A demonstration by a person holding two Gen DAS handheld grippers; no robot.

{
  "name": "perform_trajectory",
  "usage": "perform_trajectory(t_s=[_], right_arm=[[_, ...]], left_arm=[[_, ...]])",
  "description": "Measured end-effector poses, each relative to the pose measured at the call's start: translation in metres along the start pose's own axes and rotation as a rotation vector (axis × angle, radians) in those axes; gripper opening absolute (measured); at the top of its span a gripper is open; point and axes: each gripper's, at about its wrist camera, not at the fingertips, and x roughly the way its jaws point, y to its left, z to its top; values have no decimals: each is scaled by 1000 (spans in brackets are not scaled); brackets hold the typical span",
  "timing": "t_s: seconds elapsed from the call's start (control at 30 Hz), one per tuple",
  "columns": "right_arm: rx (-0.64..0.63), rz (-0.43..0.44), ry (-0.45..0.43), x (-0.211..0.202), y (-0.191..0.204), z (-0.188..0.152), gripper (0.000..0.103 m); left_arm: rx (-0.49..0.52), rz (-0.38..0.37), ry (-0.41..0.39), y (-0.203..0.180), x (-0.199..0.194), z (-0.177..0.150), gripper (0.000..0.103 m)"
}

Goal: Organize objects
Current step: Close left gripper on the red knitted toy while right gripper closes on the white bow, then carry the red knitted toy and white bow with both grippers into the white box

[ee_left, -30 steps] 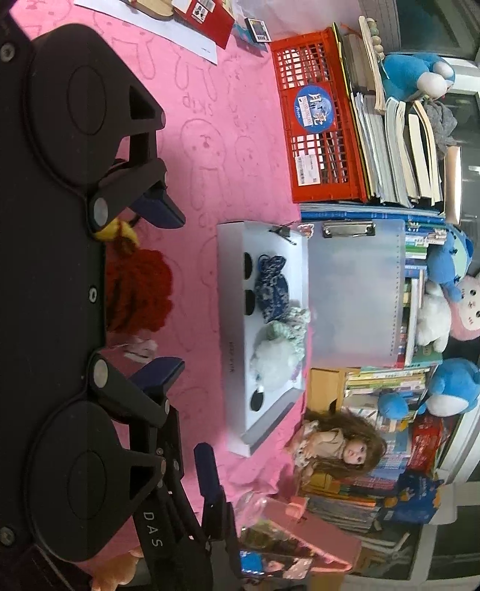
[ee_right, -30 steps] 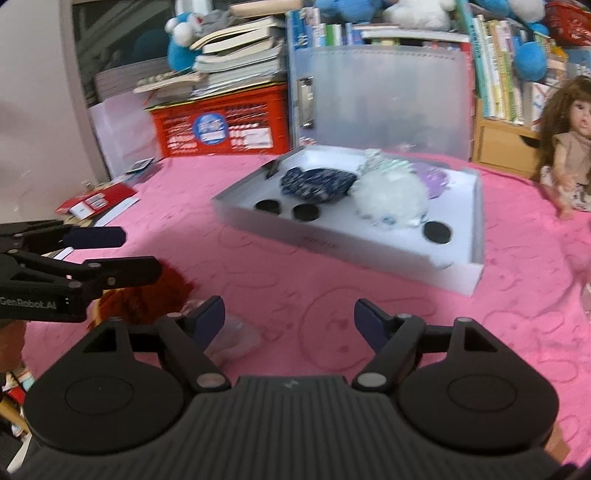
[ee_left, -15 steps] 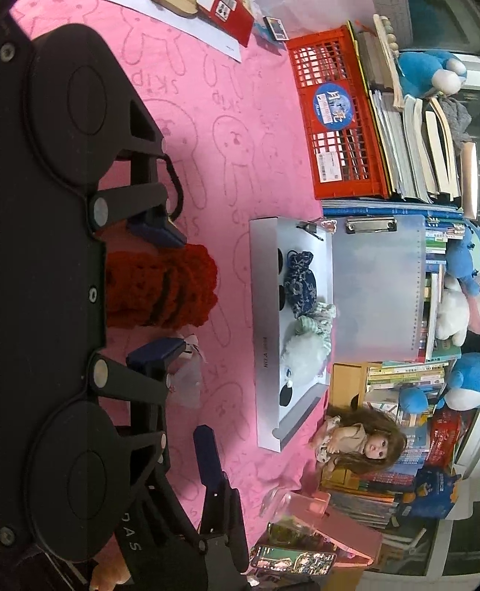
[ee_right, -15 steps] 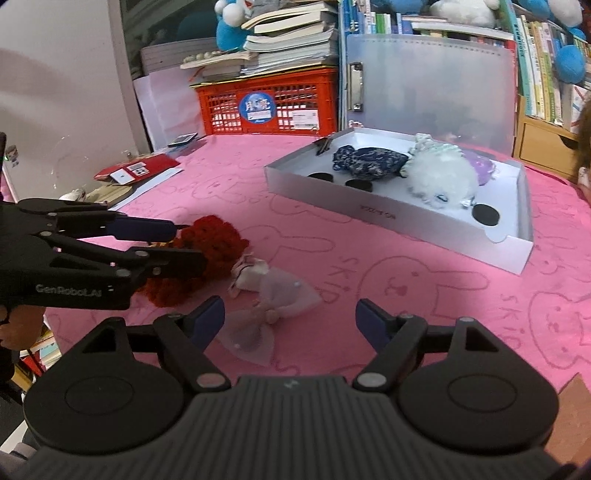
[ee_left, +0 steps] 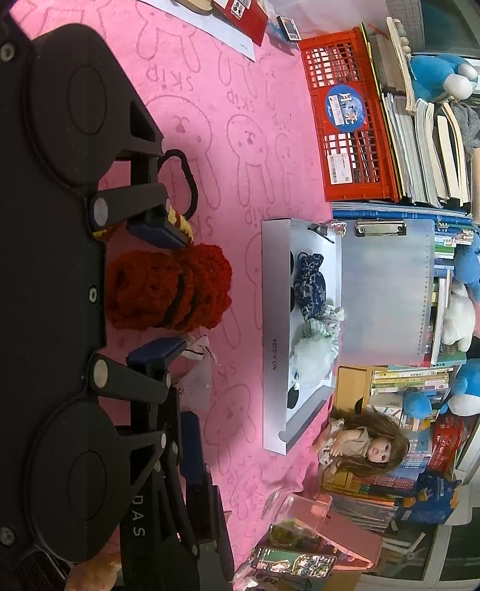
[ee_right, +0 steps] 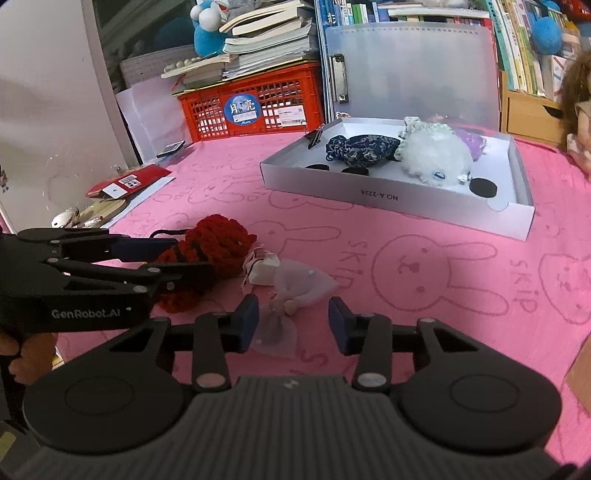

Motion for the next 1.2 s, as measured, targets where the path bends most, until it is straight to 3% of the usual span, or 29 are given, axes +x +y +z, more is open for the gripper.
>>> perform_trajectory(t_s=[0.3,0.47,0.8,0.97,1.2], right_arm=[[33,-11,2,2,5,3,39],[11,-33,16,5,10,2,26],[-12,-55,-1,-2,14,3,18],[9,-57,0,-3,11,4,19],[77,-62,-21,-2,12,7,38]], left_arm=[[-14,-5,10,0,5,-2,48],[-17,-6,5,0,6,-2,41],[-21,-8,-18,-1,2,-1,36],[-30,-6,-24,0,0,1,36],[-44,4,-28,2,0,3,37]])
